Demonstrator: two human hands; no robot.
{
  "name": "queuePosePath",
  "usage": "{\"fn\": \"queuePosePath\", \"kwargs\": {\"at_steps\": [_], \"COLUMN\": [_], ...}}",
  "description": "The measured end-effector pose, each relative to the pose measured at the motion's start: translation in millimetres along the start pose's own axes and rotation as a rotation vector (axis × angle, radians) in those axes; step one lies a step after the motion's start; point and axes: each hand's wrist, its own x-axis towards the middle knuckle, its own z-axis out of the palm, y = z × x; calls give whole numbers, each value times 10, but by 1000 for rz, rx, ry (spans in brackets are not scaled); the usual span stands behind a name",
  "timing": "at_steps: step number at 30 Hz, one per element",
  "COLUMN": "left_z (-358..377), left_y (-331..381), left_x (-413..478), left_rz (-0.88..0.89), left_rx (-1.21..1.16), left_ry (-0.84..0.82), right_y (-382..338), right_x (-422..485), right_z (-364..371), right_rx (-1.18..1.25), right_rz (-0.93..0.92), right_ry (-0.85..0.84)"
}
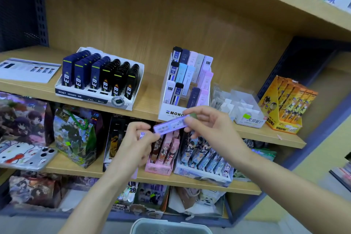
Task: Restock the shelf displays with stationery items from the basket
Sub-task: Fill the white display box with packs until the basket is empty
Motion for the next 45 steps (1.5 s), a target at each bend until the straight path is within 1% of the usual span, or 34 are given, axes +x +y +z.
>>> {"fn": "queuePosePath", "kwargs": {"at_steps": [2, 3, 5, 7, 9, 12, 15, 17, 20, 22, 27, 30, 32, 34, 36, 38, 42, 45], "left_z": [-17, -30, -32, -28, 13, 122, 236, 336, 501, 632, 950, 1140, 1245, 1336, 1416, 1481, 1583, 1639], "left_y": [-38, -76, -136, -162, -150, -66, -75, -92, -112, -126, -175, -146, -119, -98, -80, -61, -3, -21], "left_x": [93, 131, 140, 84, 42, -8, -6, -7, 4, 15, 107, 172, 235, 322, 403, 455, 496, 572], "left_rz": [-99, -112, -102, -58, 25, 132, 210, 252, 244, 219, 174, 162, 121, 41, -23, -35, 61, 74], "left_rx": [-124, -135, -46, 50, 72, 101, 154, 188, 172, 173, 156, 136, 117, 68, 16, 20, 56, 65], "left_ry": [73, 96, 90, 45, 9, -8, -39, -74, -104, -113, -119, -152, -164, -188, -215, -241, -263, -262], "right_y": [-19, -20, 5, 61, 136, 244, 366, 448, 574, 657, 826, 949, 1033, 1093, 1136, 1180, 1245, 1197], "right_x": [45, 71, 127, 194, 279, 417, 559, 651, 796, 892, 1088, 1169, 1206, 1243, 1272, 1303, 1353, 1334], "right_z": [-119, -190, -364, -574, -831, -1241, -1612, -1820, -2073, -2196, -2346, -2414, -2454, -2486, -2521, -2555, -2569, -2496], "right_rx": [-13, -44, -130, -243, -363, -464, -619, -678, -720, -748, -826, -858, -890, -913, -907, -891, -896, -900], "right_rz": [-34, -58, -100, -142, -189, -221, -216, -199, -124, -91, -90, -19, -1, -20, -56, -86, -118, -161], "right_ry": [80, 124, 217, 326, 466, 658, 730, 740, 706, 658, 533, 430, 357, 321, 341, 358, 373, 422]}}
